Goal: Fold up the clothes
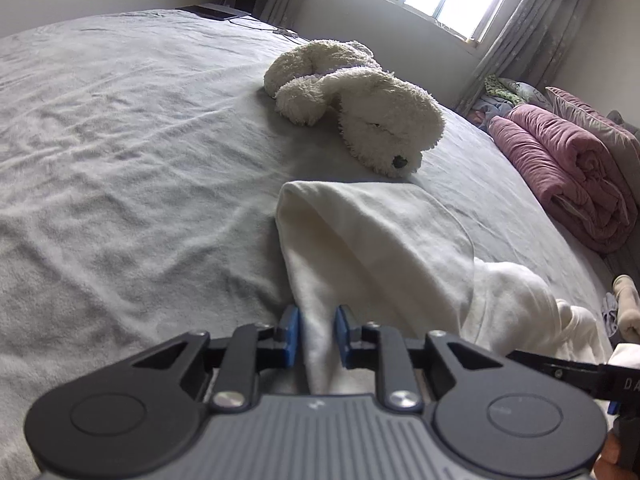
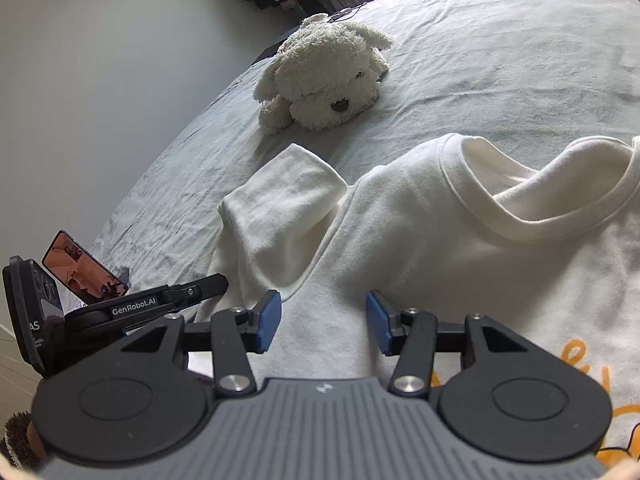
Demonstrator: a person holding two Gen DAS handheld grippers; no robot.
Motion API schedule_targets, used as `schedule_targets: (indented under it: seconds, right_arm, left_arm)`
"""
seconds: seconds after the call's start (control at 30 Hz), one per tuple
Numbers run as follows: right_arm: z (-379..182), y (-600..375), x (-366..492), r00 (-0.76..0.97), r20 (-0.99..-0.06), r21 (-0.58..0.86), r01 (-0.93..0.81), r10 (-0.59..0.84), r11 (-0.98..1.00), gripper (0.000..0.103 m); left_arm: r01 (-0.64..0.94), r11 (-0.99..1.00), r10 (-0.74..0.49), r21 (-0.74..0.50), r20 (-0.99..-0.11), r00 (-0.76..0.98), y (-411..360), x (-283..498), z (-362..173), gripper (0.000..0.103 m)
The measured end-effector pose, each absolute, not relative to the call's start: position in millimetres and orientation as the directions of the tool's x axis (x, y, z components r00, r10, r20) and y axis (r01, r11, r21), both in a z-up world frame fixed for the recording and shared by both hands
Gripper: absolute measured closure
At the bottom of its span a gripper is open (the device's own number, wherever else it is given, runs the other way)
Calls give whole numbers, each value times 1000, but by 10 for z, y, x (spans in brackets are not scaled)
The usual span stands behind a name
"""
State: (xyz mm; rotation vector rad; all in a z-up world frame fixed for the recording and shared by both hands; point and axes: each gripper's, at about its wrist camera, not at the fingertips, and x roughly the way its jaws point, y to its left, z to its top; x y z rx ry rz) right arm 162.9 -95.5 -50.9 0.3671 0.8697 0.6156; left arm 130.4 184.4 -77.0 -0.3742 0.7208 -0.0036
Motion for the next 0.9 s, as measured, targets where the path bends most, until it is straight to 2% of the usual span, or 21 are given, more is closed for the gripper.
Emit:
schedule_targets:
  seconds: [0.1,0.3,0.43,0.57,0.73,0.9]
  right_arm:
    - [-505,-942,1618,490,-592,534,-357,640,766,45]
    - [-497,-951,1600,494,-591,533,-354,638,768,45]
    - [-494,-956,1602,494,-588,537,-354,640,766,45]
    - [-492,-964,1603,492,-585,543,-353,645,762,45]
    - [-478,-976,1596,492,-578,549,-355,651,756,45]
    - [-437,-1009,1579,509,-565,552,-351,649,756,45]
  left_arm:
    - [-129,942,-103,-309,-634,767,1849,1281,-769,98]
    - [-144,965,-13,-218,-590,807,1788,1237,-637,99]
    - [-214,970,124,-120,-514,849,1846,1163,-461,100]
    - [-267,958,200,-107,-419,886,1957,1050,-308,100]
    - [-151,975,86,-164,-349,933,1905,947,-228,100]
    - [46,985,-105,-164,-372,922,1645,919,-289,100]
